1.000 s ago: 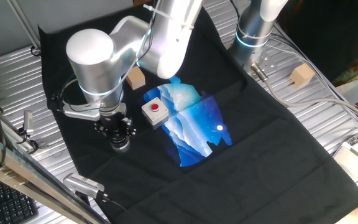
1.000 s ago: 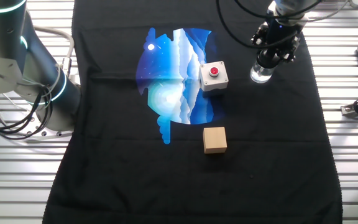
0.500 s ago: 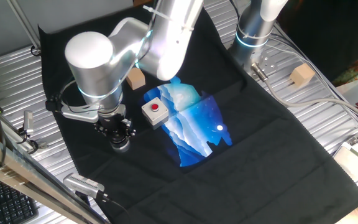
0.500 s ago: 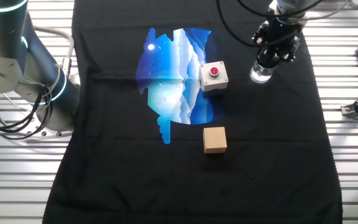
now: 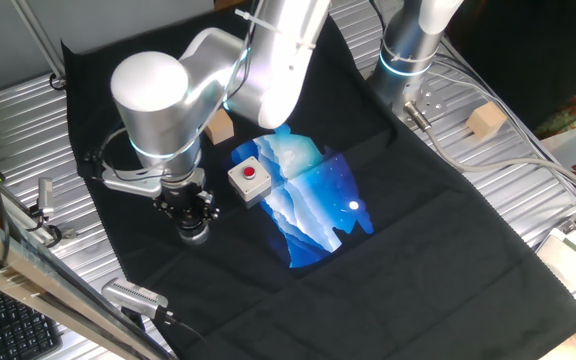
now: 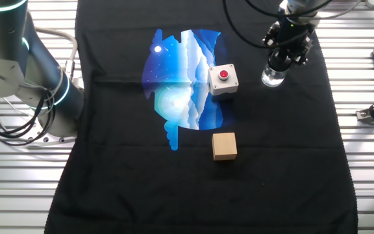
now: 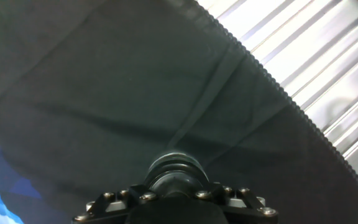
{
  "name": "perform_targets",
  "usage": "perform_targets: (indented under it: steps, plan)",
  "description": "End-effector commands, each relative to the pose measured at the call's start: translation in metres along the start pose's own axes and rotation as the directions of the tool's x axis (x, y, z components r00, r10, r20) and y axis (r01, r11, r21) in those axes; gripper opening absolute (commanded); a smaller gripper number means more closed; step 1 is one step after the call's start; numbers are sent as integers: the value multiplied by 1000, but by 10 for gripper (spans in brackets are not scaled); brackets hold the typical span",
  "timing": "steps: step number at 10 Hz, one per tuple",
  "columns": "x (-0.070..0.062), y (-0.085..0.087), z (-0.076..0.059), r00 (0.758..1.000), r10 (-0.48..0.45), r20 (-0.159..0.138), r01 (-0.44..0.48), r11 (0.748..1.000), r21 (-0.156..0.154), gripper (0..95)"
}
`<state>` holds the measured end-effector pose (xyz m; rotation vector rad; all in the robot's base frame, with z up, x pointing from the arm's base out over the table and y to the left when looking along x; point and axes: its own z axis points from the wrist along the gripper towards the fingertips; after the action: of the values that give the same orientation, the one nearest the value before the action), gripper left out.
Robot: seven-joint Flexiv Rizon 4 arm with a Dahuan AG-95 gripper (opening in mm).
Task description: Screw the lid onto the jar
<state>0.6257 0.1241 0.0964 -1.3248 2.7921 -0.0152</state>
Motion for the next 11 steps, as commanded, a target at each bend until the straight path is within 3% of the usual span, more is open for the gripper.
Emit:
perform_targets:
  steps: [1,5,7,11]
  plan:
    - [2,0,-1,1000,-3,-7,3,1000,-1,0]
    - [3,-1,0,1000,4,1,-4,1000,2,0]
    - [3,-2,-1,1000,17,7,-17,1000,-16,0]
    - [3,-2,-1,1000,23,-1,-23,1000,-4,0]
